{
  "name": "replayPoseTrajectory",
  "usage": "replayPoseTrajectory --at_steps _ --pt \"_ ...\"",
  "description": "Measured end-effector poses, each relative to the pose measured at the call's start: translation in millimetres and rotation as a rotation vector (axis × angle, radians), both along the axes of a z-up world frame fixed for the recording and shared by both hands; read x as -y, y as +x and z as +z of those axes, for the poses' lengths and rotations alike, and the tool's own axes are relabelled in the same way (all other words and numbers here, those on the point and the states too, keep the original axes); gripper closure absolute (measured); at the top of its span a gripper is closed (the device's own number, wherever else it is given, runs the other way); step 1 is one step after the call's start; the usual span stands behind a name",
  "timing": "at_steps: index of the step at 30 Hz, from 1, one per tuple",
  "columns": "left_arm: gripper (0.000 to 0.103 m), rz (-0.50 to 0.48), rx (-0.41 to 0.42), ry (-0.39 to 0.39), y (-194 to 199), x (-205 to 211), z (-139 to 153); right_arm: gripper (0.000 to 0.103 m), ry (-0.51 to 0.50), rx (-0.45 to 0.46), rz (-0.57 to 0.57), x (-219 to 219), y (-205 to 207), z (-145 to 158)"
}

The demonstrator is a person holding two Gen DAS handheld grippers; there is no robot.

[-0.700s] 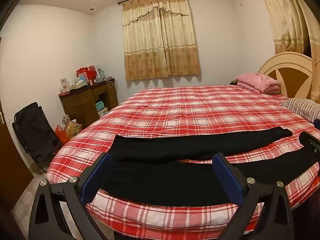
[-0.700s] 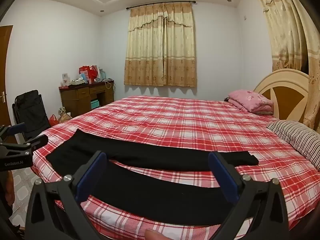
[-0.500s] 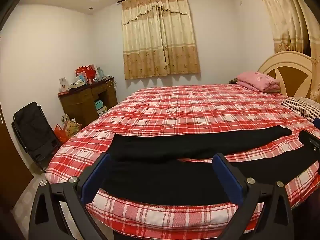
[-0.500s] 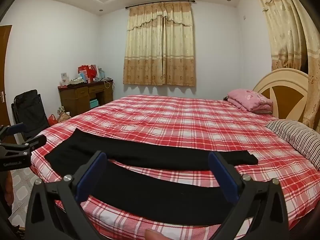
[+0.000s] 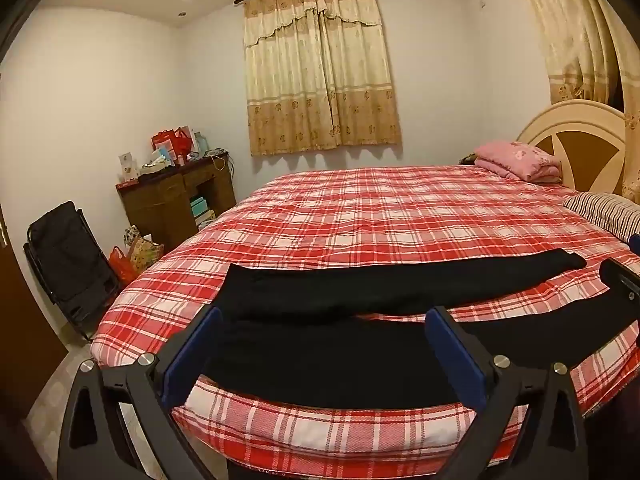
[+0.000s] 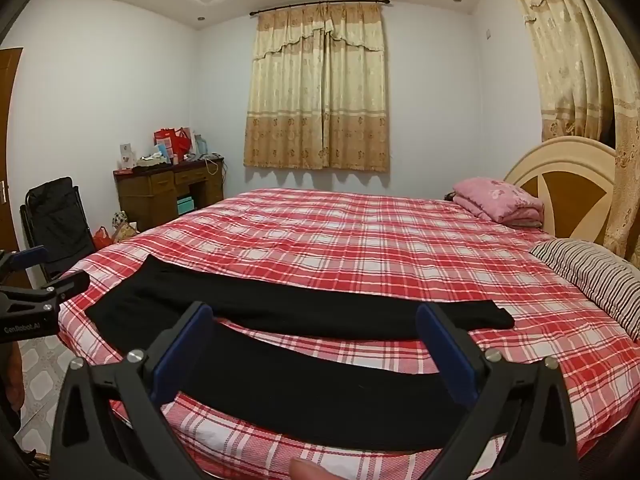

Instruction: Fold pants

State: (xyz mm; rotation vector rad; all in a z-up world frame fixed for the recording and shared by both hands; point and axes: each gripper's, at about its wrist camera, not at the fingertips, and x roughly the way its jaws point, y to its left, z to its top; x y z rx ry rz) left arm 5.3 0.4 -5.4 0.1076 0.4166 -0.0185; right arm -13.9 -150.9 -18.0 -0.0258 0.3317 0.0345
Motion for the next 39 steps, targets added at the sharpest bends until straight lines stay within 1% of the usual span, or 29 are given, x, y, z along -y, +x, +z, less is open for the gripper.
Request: replayPoseTrajectory --at_steps 39 --pt "0.001 0.004 0.001 0.004 0.0 -2.4 -3.0 0.000 -0.011 -0.006 -0.003 6.2 5.2 -2.1"
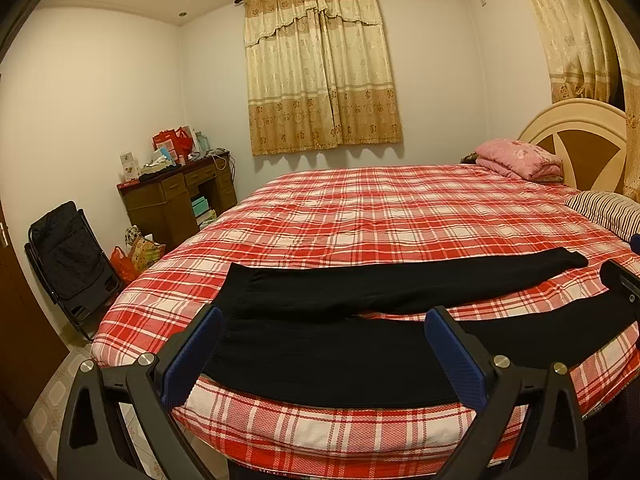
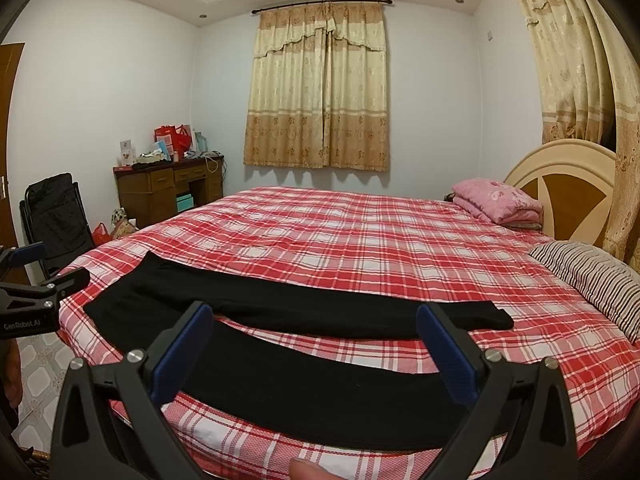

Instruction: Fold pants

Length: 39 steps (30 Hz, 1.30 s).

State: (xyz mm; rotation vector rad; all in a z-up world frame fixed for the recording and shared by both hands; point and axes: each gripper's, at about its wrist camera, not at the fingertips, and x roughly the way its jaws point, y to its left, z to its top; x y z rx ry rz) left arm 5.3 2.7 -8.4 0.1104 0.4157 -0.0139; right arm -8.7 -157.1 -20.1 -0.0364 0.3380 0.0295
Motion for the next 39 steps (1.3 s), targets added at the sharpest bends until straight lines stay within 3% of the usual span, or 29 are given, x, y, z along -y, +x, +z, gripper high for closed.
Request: replayPoseTrajectory --at_steps 32,39 --pt "0.001 -0.001 -0.008 0.000 1.7 -2.1 -3.8 0.000 -0.019 -0.014 0.003 -5.8 0.7 -7.5" --pt "0.001 0.021 0.001 0.013 23.3 -15.5 -17.0 0.000 -0.032 -0.029 -0.003 -7.1 6.7 -11.5"
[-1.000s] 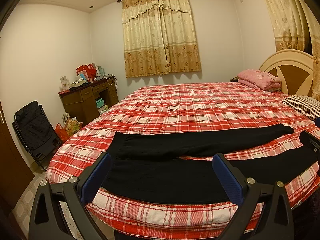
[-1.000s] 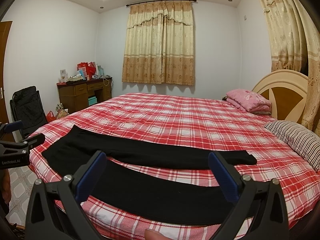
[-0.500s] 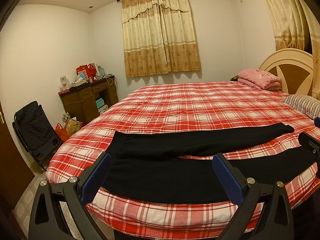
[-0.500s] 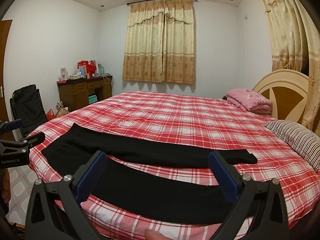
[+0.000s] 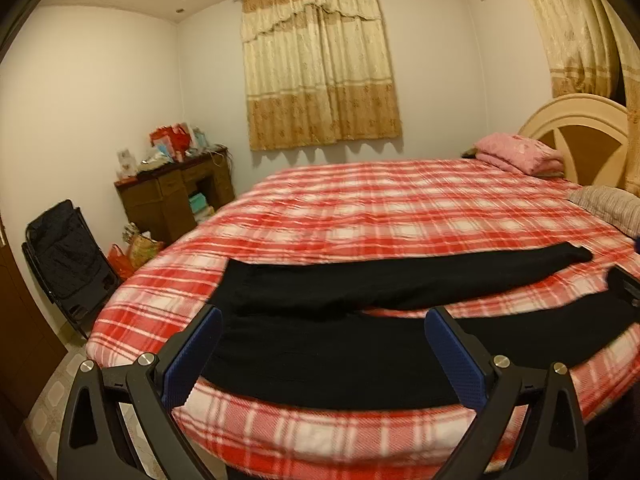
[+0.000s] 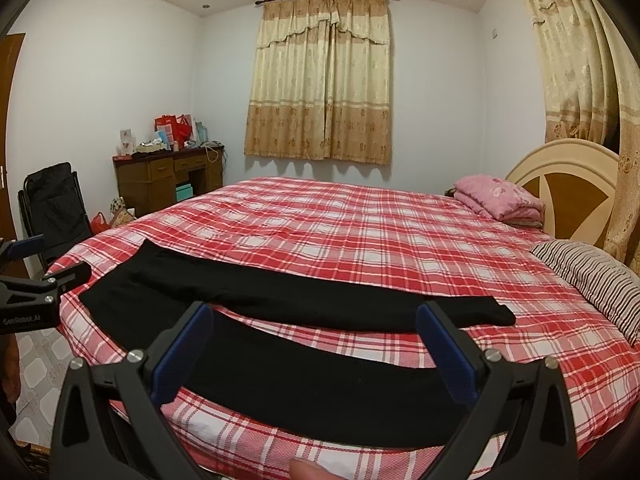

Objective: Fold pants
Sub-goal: 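Lower both tools onto the pants waistband and close both grippers on it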

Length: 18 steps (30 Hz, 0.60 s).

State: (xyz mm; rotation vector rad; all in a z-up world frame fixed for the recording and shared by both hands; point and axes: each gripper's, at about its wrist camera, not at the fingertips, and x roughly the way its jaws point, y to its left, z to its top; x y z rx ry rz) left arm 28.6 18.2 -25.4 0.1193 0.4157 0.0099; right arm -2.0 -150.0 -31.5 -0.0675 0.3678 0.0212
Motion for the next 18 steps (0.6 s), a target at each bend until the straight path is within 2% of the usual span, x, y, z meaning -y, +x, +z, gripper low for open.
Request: replayPoseTrajectory --at_steps 3,10,13,18 --pt "0.001 0.064 -0.026 0.029 30.0 -19.8 -9.6 0.000 0.008 -0.024 -0.018 4.7 10.4 -7.0" --pt "0.001 0.182 -0.104 -0.018 110.5 -99.9 -31.0 0.000 -0.002 -0.113 -0.078 23.6 38.2 -35.5" --pt "0.001 0.194 -0.139 -0.012 150.5 -125.3 -40.6 0.000 -0.004 -0.154 -0.096 30.3 48.3 -46.4" --pt "0.001 0.172 -0.226 0.028 225.6 -142.4 -64.2 0.000 -0.002 -0.224 -0.137 45.4 69.2 -67.1"
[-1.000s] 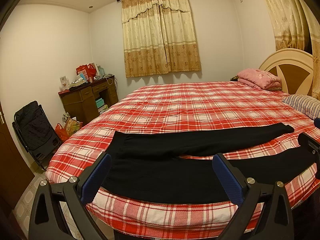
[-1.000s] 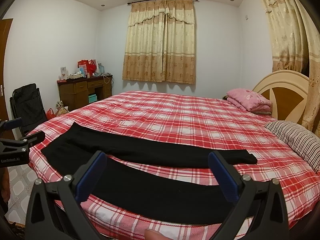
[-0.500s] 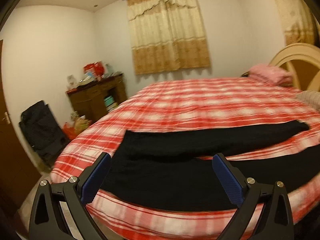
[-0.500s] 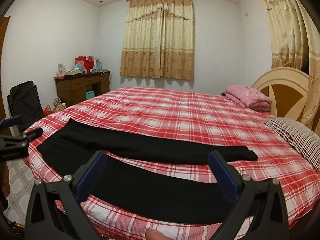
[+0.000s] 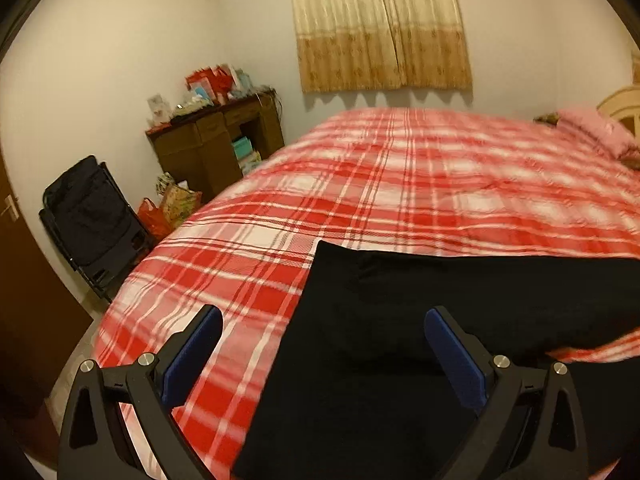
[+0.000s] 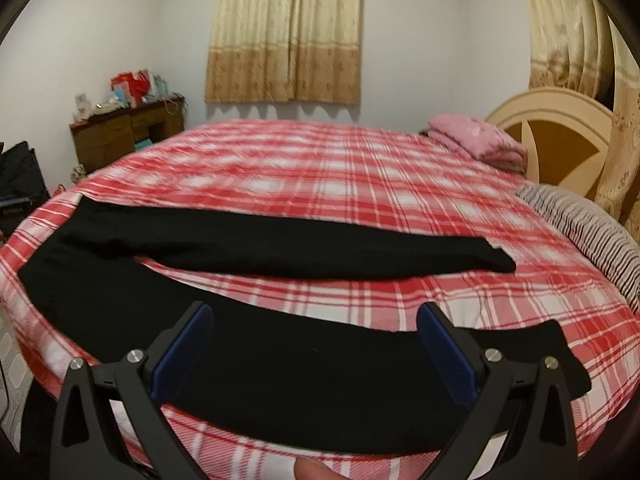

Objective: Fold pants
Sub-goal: 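Lower both tools onto the pants waistband and close both grippers on it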

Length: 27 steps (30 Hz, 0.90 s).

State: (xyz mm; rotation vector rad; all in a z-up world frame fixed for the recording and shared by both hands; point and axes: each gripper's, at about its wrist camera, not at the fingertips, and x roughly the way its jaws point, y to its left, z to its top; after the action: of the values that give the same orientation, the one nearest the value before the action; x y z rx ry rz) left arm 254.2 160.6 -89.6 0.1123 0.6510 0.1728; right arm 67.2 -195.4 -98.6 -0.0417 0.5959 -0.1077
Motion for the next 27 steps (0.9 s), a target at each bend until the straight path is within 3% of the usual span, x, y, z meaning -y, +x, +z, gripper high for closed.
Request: replayPoseTrajectory --at_steps 4,8,12,14,16,18,19,22,25,27 --pt "0.001 -0.018 -0.066 0.064 58.1 -3.9 -20.9 0.000 -0.008 -0.056 -0.029 11.5 18.2 -15.1" --pt "0.004 -0.019 -0.144 0.054 106.8 -12.6 -42.9 0.000 -0.025 -0.101 -0.054 20.4 38.4 -25.8" --pt "0.017 -0.031 -0.226 0.045 137.0 -13.6 -64.1 0.000 -0.028 -0.131 -0.082 31.4 54.9 -32.5" --pt "0.027 -0.035 -0.259 0.014 146.2 -16.2 -70.8 0.000 -0.028 -0.146 -0.087 35.2 60.8 -35.5" --pt "0.048 -0.057 -0.283 -0.031 152.4 -16.1 -74.8 0.000 -0.044 -0.161 -0.086 37.5 65.8 -38.7" --pt "0.053 -0.071 -0.288 -0.054 153.5 -14.7 -75.0 0.000 -0.052 -0.174 -0.085 39.0 70.6 -41.7" --pt "0.061 -0.081 -0.293 -0.052 154.9 -13.4 -75.5 0.000 -0.053 -0.179 -0.085 40.6 72.3 -42.9" --pt "0.067 -0.105 -0.290 -0.058 155.3 -10.6 -74.0 0.000 -0.051 -0.196 -0.090 49.1 77.0 -45.4" --pt "0.068 -0.103 -0.277 -0.135 155.9 -20.5 -73.9 0.001 -0.043 -0.211 -0.083 57.0 81.0 -45.9" --pt "0.068 -0.101 -0.270 -0.176 156.3 -26.0 -75.9 0.010 -0.033 -0.216 -0.062 65.7 81.6 -41.7"
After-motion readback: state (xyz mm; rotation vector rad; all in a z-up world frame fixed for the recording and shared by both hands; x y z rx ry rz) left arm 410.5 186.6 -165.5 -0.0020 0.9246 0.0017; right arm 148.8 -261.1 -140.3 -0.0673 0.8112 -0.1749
